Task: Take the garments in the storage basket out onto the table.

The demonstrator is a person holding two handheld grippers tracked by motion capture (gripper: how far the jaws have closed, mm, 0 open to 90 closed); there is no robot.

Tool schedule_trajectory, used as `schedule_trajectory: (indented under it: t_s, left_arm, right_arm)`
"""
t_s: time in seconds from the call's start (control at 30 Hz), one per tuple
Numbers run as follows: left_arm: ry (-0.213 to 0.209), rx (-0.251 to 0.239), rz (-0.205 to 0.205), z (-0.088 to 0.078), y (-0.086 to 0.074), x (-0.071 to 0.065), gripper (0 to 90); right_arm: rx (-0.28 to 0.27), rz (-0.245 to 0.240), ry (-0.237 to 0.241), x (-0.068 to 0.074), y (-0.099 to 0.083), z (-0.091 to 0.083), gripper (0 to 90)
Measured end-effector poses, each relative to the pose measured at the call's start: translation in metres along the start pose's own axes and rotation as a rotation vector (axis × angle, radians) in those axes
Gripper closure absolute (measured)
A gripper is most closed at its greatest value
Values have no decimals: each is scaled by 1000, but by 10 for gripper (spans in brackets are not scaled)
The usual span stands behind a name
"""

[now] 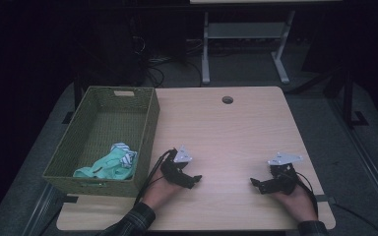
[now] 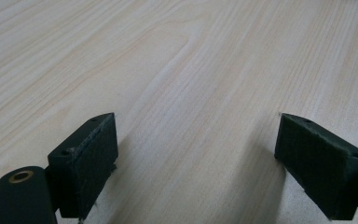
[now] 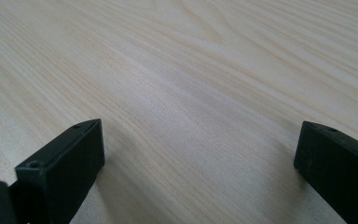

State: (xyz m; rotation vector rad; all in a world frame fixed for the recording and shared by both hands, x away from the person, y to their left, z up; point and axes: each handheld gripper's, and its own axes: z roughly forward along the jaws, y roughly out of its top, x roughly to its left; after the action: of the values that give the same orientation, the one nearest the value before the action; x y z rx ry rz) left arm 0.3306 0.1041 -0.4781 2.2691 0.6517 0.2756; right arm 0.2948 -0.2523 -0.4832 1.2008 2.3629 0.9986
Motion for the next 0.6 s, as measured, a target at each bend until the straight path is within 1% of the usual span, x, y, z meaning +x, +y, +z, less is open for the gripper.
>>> schedule_trajectory:
  t_s: [0.1, 0.13, 0.23, 0.3, 0.4, 0.43, 0.53, 0.6]
  left_arm:
    - [5, 2, -8, 0, 0, -1, 125]
    - [5, 12, -1, 0, 2, 0, 125]
    - [0, 17, 1, -1, 2, 0, 126]
    - [-1, 33, 1, -3, 2, 0, 132]
    - [-7, 32, 1, -4, 1, 0, 133]
    - [-9, 42, 3, -7, 0, 0, 134]
    - [-18, 41, -18, -10, -1, 2, 134]
    - [-9, 27, -27, -12, -2, 3, 134]
  right_arm:
    - [2, 3, 0, 0, 0, 0, 14]
    - [1, 1, 0, 0, 0, 0, 14]
    - [3, 5, 2, 0, 0, 0, 14]
    - [3, 4, 2, 0, 0, 0, 14]
    - [4, 4, 2, 0, 0, 0, 14]
    - [3, 4, 1, 0, 0, 0, 14]
    - [4, 4, 2, 0, 0, 0, 14]
    - [4, 4, 2, 0, 0, 0, 14]
